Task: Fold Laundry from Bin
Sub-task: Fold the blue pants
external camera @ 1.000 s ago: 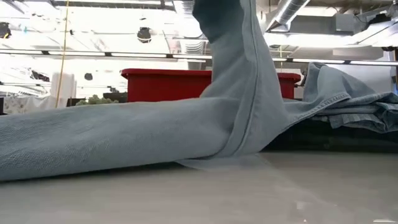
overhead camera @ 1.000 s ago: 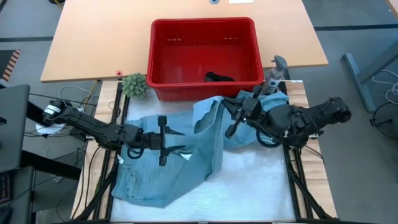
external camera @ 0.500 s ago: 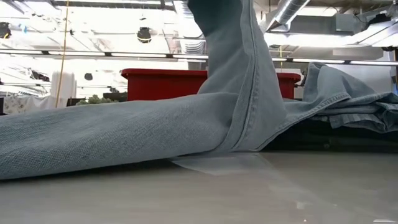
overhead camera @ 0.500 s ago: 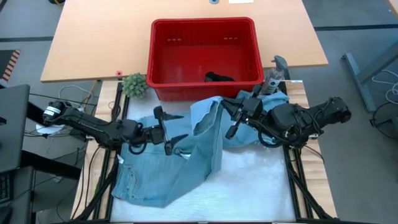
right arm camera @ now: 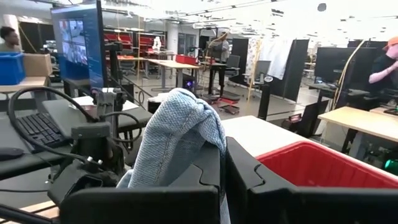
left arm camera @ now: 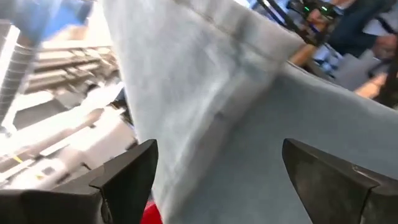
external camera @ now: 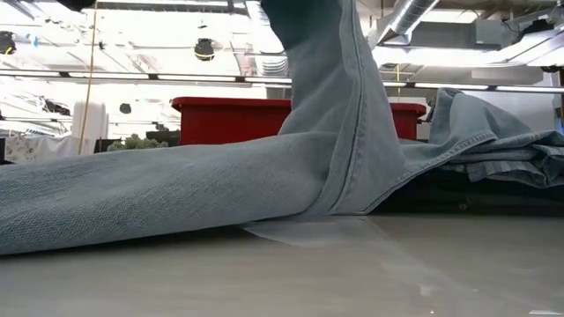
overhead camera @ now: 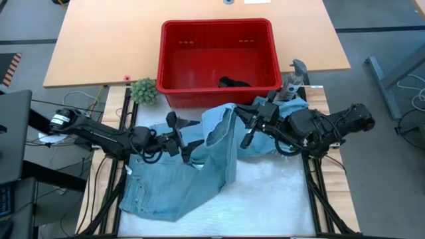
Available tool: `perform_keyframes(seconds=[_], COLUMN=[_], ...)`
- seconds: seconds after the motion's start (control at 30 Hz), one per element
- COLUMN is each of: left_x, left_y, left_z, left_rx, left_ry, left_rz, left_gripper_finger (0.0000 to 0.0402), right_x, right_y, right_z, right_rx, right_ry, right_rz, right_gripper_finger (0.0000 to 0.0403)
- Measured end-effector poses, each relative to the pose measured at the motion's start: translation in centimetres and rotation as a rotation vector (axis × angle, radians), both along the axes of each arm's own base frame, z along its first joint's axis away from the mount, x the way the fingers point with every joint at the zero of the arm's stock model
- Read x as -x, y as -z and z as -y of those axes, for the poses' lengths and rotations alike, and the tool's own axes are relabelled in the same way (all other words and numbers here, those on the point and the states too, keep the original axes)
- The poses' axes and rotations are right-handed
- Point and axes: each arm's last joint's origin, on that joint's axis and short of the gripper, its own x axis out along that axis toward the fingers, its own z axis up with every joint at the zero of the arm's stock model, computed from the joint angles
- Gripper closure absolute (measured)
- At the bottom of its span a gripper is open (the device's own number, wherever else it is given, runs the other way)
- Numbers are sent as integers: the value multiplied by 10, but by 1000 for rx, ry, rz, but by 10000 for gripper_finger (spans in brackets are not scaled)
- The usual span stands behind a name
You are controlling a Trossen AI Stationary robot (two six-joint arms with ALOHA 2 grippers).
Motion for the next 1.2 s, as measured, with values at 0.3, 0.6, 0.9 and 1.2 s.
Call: perform_keyframes(seconds=[0.3, 0.6, 0.9, 1.2], left_x=[-20, -45, -43, -41], left_y=[13, -9, -22, -22], left_z=[-2, -4, -5, 15], left_rx=[-37, -35, 159, 257], left_ry=[-24, -270, -442, -345], left_rz=[13, 29, 89, 127], left_gripper_finger=[67, 67, 87, 265], right_x=[-9, -15, -15, -18], right_y=[3, 7, 7, 10], right_z=[3, 0, -2, 7], right_rx=[-12, -6, 6, 12], right_ry=[-32, -65, -75, -44], right_rz=[11, 6, -3, -24], right_gripper_finger=[378, 378, 378, 378])
